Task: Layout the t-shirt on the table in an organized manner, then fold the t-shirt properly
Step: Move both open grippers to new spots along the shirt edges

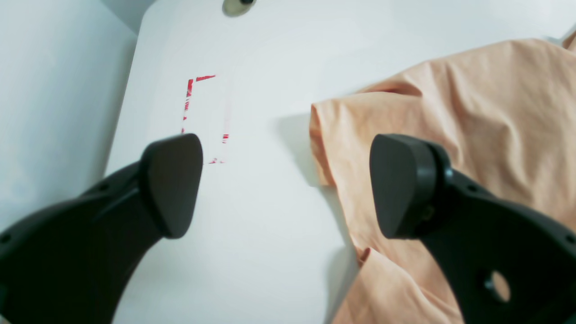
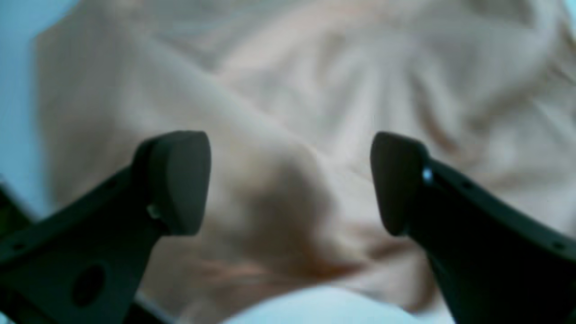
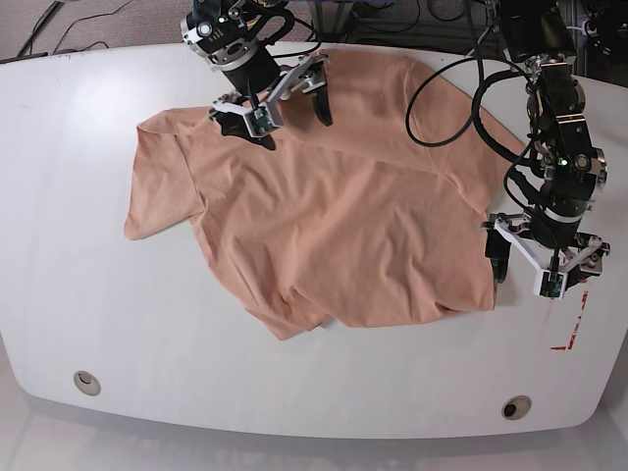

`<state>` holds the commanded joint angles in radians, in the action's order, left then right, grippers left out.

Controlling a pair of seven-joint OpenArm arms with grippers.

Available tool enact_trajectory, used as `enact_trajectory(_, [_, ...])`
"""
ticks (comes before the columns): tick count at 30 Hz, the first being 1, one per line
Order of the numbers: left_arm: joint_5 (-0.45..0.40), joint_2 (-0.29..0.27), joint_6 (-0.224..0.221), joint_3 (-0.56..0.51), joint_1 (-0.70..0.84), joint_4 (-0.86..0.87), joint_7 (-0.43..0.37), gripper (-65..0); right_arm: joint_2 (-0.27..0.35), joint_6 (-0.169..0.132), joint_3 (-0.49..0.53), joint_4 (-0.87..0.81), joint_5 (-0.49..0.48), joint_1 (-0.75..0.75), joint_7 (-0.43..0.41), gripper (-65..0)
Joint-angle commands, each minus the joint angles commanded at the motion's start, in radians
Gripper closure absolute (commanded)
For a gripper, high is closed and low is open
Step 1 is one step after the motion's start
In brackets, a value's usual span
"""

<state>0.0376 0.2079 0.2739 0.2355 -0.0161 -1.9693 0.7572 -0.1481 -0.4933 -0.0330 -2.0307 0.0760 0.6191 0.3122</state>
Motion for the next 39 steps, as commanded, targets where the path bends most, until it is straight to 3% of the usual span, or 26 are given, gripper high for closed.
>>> enact_trajectory(5, [0.0, 0.0, 0.0, 0.0, 0.015, 0.0, -0.005, -55.6, 0.0, 0.058, -0.051, 0.002, -0.005, 0.017, -0.003, -53.3])
enact_trajectory(16, [0.0, 0.0, 0.0, -0.002, 0.054, 0.0, -0.005, -55.6, -0.002, 0.117, -0.129, 0.005, -0.008, 0.034, -0.003, -53.3])
enact_trajectory(39, [0.0, -0.002, 0.0, -0.006, 0.061, 0.0, -0.005, -55.6, -0.002, 0.107, -0.166, 0.069, -0.012, 0.066, 0.017, -53.3])
